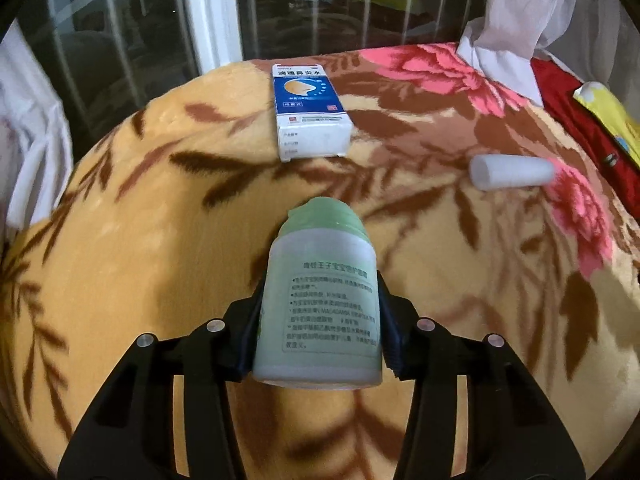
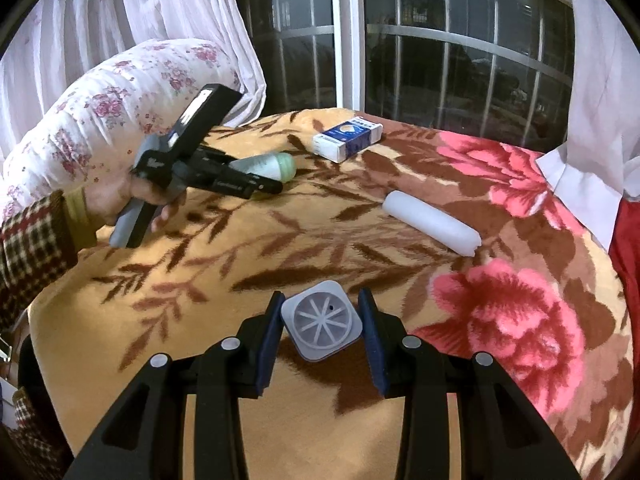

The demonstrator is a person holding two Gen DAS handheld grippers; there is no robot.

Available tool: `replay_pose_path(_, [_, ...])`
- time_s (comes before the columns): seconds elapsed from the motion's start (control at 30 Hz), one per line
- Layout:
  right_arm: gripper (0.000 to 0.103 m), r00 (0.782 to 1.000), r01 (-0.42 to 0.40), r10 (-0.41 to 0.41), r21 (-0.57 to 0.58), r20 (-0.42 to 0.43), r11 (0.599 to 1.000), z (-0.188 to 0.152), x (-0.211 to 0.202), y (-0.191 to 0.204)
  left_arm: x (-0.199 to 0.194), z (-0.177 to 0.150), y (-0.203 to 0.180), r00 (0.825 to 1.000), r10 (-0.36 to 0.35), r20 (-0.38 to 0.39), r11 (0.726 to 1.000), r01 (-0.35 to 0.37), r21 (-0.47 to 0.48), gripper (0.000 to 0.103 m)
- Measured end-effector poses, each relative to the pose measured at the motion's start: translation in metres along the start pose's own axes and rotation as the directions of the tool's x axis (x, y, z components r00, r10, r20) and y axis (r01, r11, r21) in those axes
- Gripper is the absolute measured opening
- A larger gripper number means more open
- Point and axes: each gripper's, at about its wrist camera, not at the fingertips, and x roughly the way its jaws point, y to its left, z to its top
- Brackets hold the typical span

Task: Collect trash
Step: 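Lower both grippers over the orange bin and release the bottle and square item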

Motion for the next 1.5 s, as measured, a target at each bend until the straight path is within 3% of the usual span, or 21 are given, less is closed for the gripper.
replay_pose_path(0.4, [0.038,0.999,-0.024,0.024,-0.012,0.028,1.0,-0.023,-0.065,0.055,-0.129,-0.082,-0.056,0.996,-0.051,0.069,0.998,0.054,-0.03,0.047])
replay_pose_path(0.6, [0.038,0.997,-0.068,0.069,-0.036,0.027,0.997,-0.055,-0.105,0.098,-0.21,-0.147,-0.098,0.992,-0.036,0.122,0.999,0.037,-0.009,0.047])
replay_pose_path(0.73, [0.038,0.991,-0.131,0.132,-0.036,0.005,0.991,-0.086,-0.124,0.133,-0.242,-0.198,-0.123,0.992,-0.006,0.129,1.0,0.009,-0.027,0.047])
replay_pose_path(0.93, [0.038,0.976,-0.203,0.203,0.0,-0.076,0.979,-0.141,-0.126,0.17,-0.254,-0.277,-0.167,0.995,-0.057,0.077,0.998,0.059,-0.019,0.047])
replay_pose_path(1.13, [0.038,0.94,-0.254,0.257,0.041,-0.226,0.966,-0.2,-0.103,0.202,-0.233,-0.344,-0.193,0.989,-0.135,-0.068,0.991,0.133,-0.025,0.047])
replay_pose_path(1.23, [0.038,0.919,-0.259,0.264,0.059,-0.291,0.964,-0.224,-0.086,0.212,-0.221,-0.366,-0.194,0.982,-0.141,-0.129,0.99,0.138,-0.035,0.047])
replay_pose_path(1.5, [0.04,0.903,-0.228,0.234,0.06,-0.36,0.972,-0.241,-0.066,0.219,-0.197,-0.396,-0.195,0.953,-0.168,-0.252,0.986,0.158,-0.059,0.047])
